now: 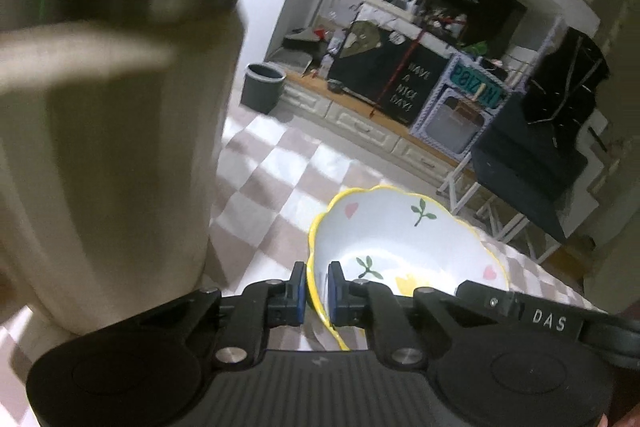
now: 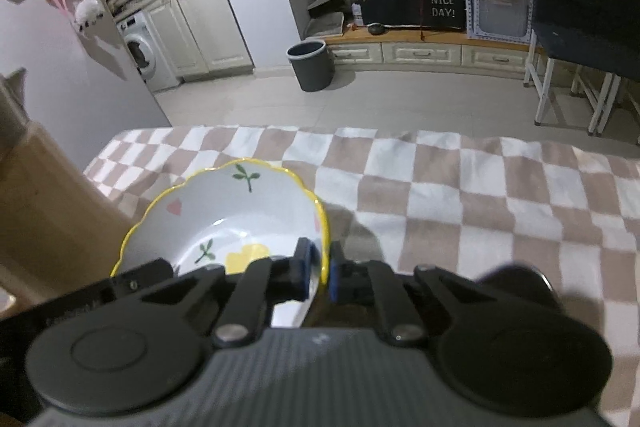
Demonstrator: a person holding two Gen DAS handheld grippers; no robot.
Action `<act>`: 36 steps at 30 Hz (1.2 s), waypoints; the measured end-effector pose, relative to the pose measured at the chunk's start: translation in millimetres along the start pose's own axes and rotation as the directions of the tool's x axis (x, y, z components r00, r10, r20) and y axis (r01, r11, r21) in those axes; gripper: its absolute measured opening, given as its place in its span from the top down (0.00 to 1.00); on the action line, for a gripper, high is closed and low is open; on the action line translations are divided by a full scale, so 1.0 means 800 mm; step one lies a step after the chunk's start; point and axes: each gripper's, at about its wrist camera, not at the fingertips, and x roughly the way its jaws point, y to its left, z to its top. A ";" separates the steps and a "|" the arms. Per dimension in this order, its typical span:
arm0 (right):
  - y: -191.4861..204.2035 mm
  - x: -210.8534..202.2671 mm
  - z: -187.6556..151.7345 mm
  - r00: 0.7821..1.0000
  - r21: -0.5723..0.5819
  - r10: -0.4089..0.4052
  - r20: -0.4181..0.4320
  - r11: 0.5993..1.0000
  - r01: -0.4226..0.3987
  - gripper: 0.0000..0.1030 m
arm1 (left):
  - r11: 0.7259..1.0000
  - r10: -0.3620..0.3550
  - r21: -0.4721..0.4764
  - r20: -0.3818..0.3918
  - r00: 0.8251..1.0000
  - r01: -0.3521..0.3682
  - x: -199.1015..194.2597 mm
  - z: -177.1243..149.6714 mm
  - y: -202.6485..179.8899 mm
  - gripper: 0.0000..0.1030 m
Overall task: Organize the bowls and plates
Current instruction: 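Lift the floral bowl with both tools and carry it toward the cream bowl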
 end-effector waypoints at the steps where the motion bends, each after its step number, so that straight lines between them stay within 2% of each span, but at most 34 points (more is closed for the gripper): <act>1: 0.000 -0.007 -0.002 1.000 0.005 0.003 0.011 1.000 -0.003 0.90 | 1.000 -0.007 0.014 0.007 1.000 0.007 -0.007 0.002 -0.004 0.89; 10: 0.002 -0.091 -0.009 0.994 0.044 0.030 0.103 0.998 -0.035 0.90 | 0.990 -0.068 0.130 0.058 0.996 0.060 -0.092 0.005 -0.039 0.89; 15: -0.008 -0.151 -0.026 0.992 0.073 0.037 0.120 0.996 -0.046 0.90 | 0.982 -0.105 0.159 0.039 0.994 0.098 -0.143 -0.013 -0.061 0.88; 21: -0.019 -0.227 -0.067 0.991 0.070 0.021 0.134 0.997 -0.031 0.89 | 0.966 -0.174 0.198 0.029 0.984 0.165 -0.202 -0.042 -0.087 0.90; 25: -0.033 -0.276 -0.096 0.986 0.103 0.017 0.165 0.994 -0.035 0.92 | 0.952 -0.231 0.209 0.004 0.973 0.225 -0.236 -0.067 -0.102 0.94; 31: -0.053 -0.338 -0.142 0.984 0.125 -0.026 0.176 0.992 0.004 0.92 | 0.928 -0.276 0.250 -0.037 0.960 0.276 -0.270 -0.108 -0.127 0.94; 36: -0.088 -0.371 -0.186 0.985 0.187 -0.041 0.169 0.982 0.009 0.92 | 0.904 -0.313 0.282 -0.078 0.947 0.322 -0.286 -0.138 -0.147 0.93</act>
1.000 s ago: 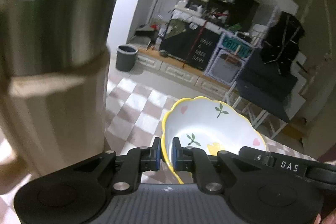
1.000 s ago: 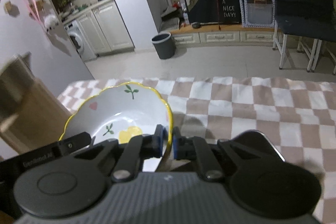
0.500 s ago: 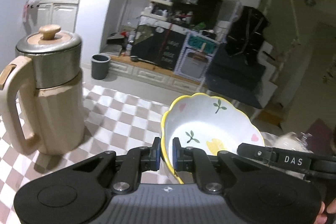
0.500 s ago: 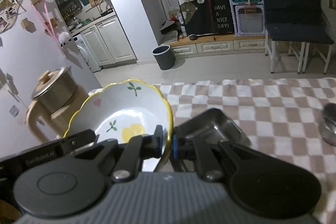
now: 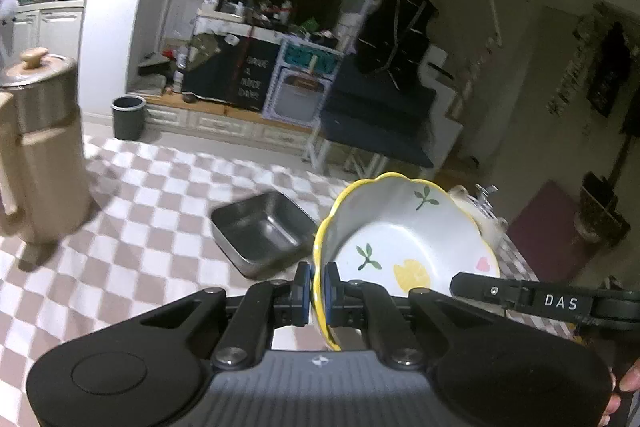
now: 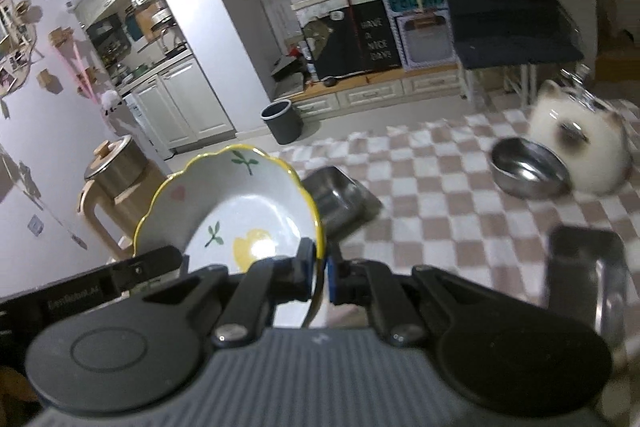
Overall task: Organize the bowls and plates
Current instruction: 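Lift the floral bowl with both tools and carry it toward the cream bowl, then lower the floral bowl into the cream bowl with both tools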
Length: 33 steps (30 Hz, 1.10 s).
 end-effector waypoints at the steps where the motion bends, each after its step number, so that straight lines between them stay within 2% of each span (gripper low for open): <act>1: -0.008 -0.009 -0.008 1.000 0.015 -0.002 0.000 1.000 0.002 0.92 | 1.000 -0.007 0.004 -0.005 1.000 0.007 0.000 -0.006 -0.006 0.93; 5: -0.031 -0.026 -0.033 1.000 0.089 -0.027 -0.011 0.996 0.028 0.92 | 0.999 -0.020 0.048 -0.045 0.999 0.022 0.009 -0.022 -0.025 0.93; 9: -0.046 -0.031 -0.054 0.997 0.112 -0.064 -0.048 0.991 0.069 0.92 | 0.997 -0.048 0.048 -0.104 0.993 0.053 0.025 -0.036 -0.031 0.94; 13: -0.062 -0.032 -0.073 0.991 0.133 -0.097 -0.090 0.985 0.108 0.91 | 0.996 -0.046 0.067 -0.150 0.988 0.057 0.039 -0.049 -0.040 0.94; 22: -0.087 -0.024 -0.087 0.976 0.155 -0.149 -0.156 0.973 0.173 0.91 | 0.994 -0.045 0.086 -0.255 0.966 0.069 0.070 -0.075 -0.053 0.94; 33: -0.091 -0.013 -0.098 0.954 0.152 -0.181 -0.237 0.963 0.221 0.91 | 0.996 -0.010 0.078 -0.340 0.940 0.039 0.090 -0.085 -0.050 0.93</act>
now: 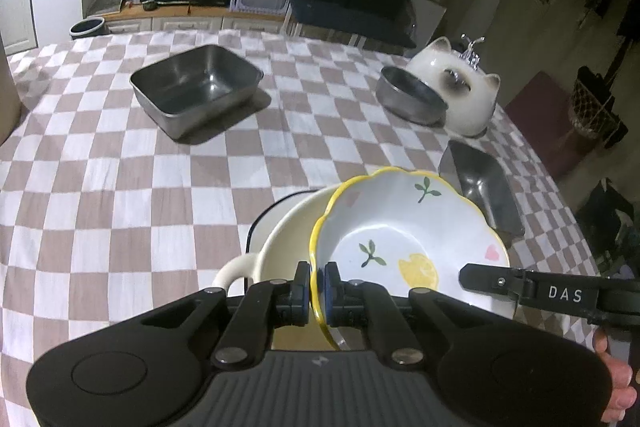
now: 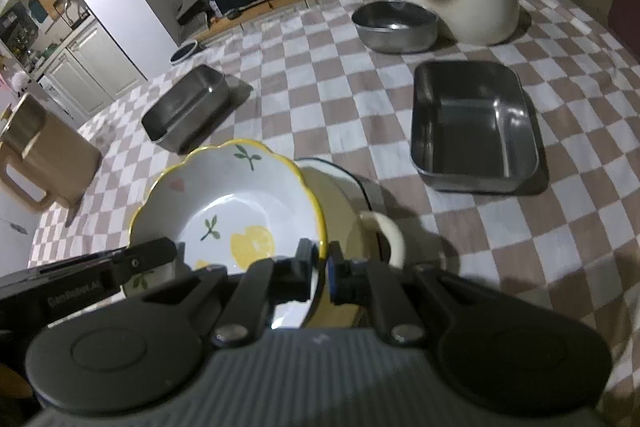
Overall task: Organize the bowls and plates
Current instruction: 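Lower the floral bowl into the cream bowl with both tools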
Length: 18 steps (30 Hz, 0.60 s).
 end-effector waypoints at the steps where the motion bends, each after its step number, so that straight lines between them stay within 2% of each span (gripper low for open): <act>1: -0.001 0.001 0.000 1.000 0.003 -0.001 -0.008 1.000 0.001 0.91 | 1.000 0.002 0.001 -0.006 1.000 -0.002 0.002 0.000 0.000 0.93; 18: 0.001 0.025 -0.004 0.995 0.016 -0.050 -0.091 0.999 0.052 0.90 | 0.998 0.037 0.050 -0.084 0.996 -0.033 0.023 -0.005 -0.001 0.93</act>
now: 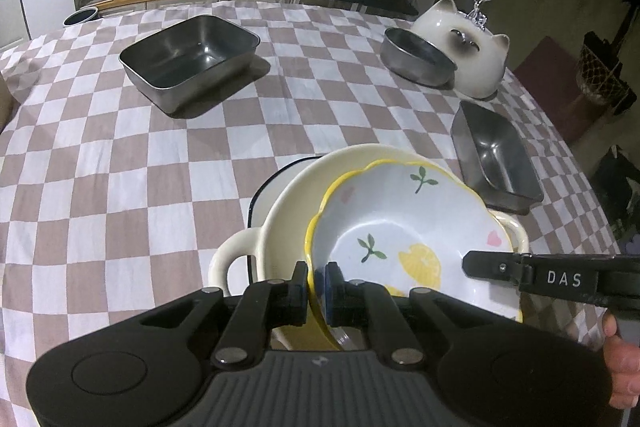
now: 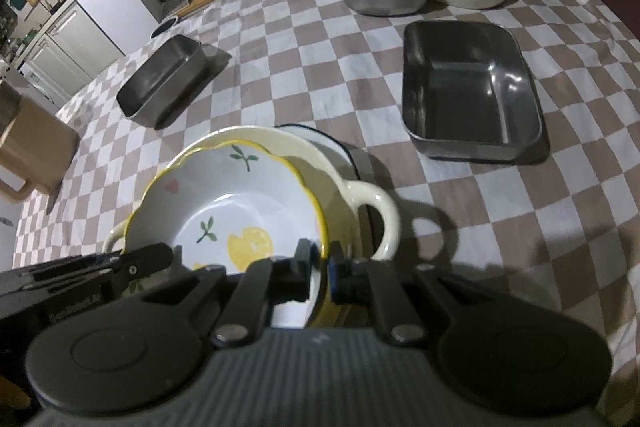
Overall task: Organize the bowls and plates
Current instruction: 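Lower the floral bowl into the cream bowl with both tools, then open both tools to release the floral bowl rim and withdraw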
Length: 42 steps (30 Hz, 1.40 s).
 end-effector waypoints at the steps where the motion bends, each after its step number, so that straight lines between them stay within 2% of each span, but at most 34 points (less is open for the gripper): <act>1: 0.001 0.002 0.000 1.000 -0.010 -0.004 -0.004 1.000 0.004 0.89 | 1.000 0.003 -0.001 -0.002 1.000 -0.003 0.001 0.000 0.001 0.93; 10: 0.008 0.010 0.003 1.000 -0.028 -0.011 -0.027 1.000 0.011 0.89 | 1.000 0.015 0.003 -0.023 1.000 -0.015 0.004 0.002 0.005 0.91; 14: 0.010 0.013 0.004 0.999 -0.028 -0.014 -0.035 1.000 0.013 0.88 | 1.000 0.001 0.000 -0.025 1.000 -0.001 0.005 0.003 0.005 0.85; 26: 0.015 0.021 0.006 0.998 -0.038 -0.023 -0.055 0.999 0.021 0.85 | 1.000 -0.010 -0.020 -0.030 1.000 0.010 0.002 0.008 0.010 0.84; 33: 0.006 0.020 0.010 0.998 0.000 0.001 -0.069 1.000 -0.001 0.85 | 1.000 -0.016 -0.026 -0.037 0.999 0.015 -0.001 0.010 0.013 0.82; 36: 0.008 0.017 0.010 0.998 -0.007 0.000 -0.067 1.000 0.000 0.82 | 1.000 -0.005 -0.010 -0.013 1.000 0.005 -0.009 0.010 0.009 0.81; 37: 0.009 0.015 0.010 0.998 -0.014 -0.003 -0.063 1.000 0.002 0.76 | 1.000 -0.002 0.002 0.003 1.000 0.002 -0.015 0.012 0.008 0.79; 38: 0.009 0.012 0.009 0.998 -0.018 -0.003 -0.056 1.000 0.002 0.66 | 1.000 -0.003 0.006 0.016 1.000 0.003 -0.020 0.013 0.007 0.75; 39: 0.009 0.010 0.009 0.999 -0.019 0.002 -0.049 1.000 -0.003 0.63 | 1.000 -0.006 0.005 0.025 1.000 0.006 -0.024 0.013 0.007 0.73; 42: 0.007 0.005 0.008 0.999 -0.010 0.018 -0.046 1.000 -0.018 0.61 | 1.000 -0.006 0.000 0.036 0.999 0.006 -0.032 0.014 0.009 0.70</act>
